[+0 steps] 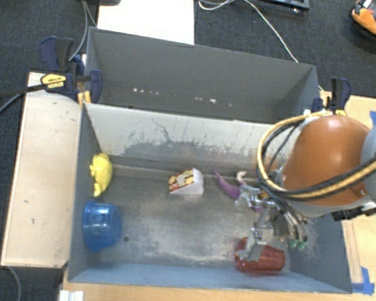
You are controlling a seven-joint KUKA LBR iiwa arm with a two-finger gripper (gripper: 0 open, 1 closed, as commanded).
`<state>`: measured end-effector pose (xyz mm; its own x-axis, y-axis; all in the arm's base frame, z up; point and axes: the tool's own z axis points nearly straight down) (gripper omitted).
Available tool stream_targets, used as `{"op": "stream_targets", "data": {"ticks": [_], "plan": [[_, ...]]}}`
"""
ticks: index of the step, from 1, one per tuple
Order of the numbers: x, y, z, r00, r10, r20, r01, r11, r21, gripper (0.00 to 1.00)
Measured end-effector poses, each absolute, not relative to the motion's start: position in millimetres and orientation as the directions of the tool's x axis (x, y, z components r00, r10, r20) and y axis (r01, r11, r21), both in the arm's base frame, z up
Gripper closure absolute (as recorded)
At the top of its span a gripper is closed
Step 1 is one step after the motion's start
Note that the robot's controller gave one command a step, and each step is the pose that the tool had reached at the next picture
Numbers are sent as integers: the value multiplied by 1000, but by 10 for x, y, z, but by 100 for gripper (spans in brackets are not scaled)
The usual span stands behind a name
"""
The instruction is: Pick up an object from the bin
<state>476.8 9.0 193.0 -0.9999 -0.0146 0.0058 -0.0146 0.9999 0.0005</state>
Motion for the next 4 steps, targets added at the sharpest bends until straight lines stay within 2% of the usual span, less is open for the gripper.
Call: {"op": "stream_targets", "data": {"ticks": [1, 2, 3, 4], "plan": [[4783, 90, 1972, -1000, -14, -2, -14, 1000, 1, 0], [4802, -73, 1600, -1000, -4, -6, -4, 1000, 1, 0], [4825, -176, 1341, -993, -118, 4, -118, 993, 1, 0], [4882, -320, 1295, -960, -281, -4, -281, 960, 0, 0]]}}
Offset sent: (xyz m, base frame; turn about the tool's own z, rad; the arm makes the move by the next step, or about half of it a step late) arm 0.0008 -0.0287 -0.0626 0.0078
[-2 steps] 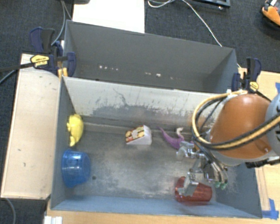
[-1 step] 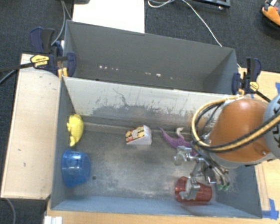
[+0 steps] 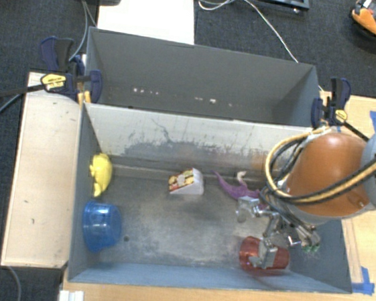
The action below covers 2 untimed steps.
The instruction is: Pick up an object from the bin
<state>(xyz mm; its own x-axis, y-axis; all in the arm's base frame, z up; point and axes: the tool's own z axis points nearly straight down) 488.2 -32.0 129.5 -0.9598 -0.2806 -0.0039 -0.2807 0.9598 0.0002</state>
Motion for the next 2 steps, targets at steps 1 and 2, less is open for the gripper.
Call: {"op": "stream_targets", "data": {"ticks": [1, 2], "plan": [[4913, -462, 1092, -969, -249, -1, -249, 969, 1, 0], [5012, -571, 768, -925, -381, -3, -381, 925, 0, 0]]}}
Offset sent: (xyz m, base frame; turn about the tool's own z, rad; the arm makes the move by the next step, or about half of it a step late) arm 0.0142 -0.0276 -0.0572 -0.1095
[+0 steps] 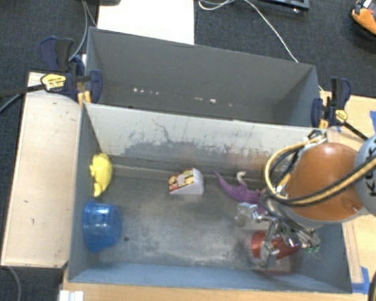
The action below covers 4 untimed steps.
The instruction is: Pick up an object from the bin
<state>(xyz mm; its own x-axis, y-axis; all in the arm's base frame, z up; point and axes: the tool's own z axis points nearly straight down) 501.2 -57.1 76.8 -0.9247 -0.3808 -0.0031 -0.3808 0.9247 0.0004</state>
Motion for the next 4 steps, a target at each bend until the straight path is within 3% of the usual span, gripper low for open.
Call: {"op": "stream_targets", "data": {"ticks": [1, 2, 3, 4], "plan": [[4988, -747, 694, -912, -410, -2, -410, 912, 2, 0], [5007, -941, 727, -901, -434, -9, -434, 901, -2, 100], [5007, -941, 727, -901, -433, -9, -433, 901, -2, 100], [4948, -942, 2237, -895, -445, -13, -445, 895, -4, 100]]}}
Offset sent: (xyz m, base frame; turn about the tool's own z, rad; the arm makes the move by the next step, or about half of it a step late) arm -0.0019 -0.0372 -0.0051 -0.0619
